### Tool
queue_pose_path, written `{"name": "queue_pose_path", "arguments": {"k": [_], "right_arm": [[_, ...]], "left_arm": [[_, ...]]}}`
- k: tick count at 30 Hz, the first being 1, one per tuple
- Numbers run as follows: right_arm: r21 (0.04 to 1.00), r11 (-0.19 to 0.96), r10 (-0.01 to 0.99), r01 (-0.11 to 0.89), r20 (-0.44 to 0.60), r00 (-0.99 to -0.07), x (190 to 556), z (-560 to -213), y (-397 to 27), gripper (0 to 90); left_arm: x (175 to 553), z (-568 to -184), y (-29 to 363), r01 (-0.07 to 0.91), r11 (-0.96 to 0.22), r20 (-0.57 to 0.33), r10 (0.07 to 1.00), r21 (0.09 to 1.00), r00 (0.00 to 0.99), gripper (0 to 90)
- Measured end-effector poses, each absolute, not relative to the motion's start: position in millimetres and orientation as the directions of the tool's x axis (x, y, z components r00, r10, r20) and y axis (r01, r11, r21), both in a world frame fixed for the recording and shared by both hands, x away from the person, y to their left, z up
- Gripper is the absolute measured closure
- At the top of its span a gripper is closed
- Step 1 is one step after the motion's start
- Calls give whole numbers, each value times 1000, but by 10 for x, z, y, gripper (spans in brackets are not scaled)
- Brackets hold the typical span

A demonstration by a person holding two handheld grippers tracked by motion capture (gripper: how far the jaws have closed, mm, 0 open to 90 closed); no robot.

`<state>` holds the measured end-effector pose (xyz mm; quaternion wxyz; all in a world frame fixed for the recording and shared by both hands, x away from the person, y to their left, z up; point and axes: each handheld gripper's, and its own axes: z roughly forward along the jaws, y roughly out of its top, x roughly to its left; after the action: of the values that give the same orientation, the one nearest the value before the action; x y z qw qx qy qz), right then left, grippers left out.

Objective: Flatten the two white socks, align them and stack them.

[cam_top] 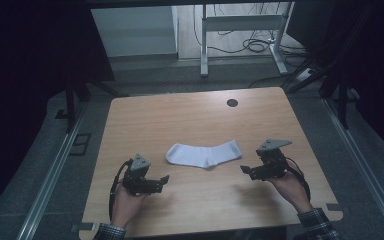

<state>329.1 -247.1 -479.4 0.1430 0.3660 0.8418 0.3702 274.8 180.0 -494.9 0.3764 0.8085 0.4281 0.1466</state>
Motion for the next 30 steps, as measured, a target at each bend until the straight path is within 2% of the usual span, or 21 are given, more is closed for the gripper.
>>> {"name": "queue_pose_path", "arguments": {"k": [19, 30], "right_arm": [[720, 451, 730, 527, 41, -682, 3094, -5015, -2666, 101], [686, 491, 722, 537, 24, -691, 3070, -5230, -2658, 96]], "left_arm": [[2436, -5207, 1903, 592, -367, -58, 816, 718, 575, 104], [2373, -5313, 1874, 613, -395, -45, 816, 684, 576, 103]]}}
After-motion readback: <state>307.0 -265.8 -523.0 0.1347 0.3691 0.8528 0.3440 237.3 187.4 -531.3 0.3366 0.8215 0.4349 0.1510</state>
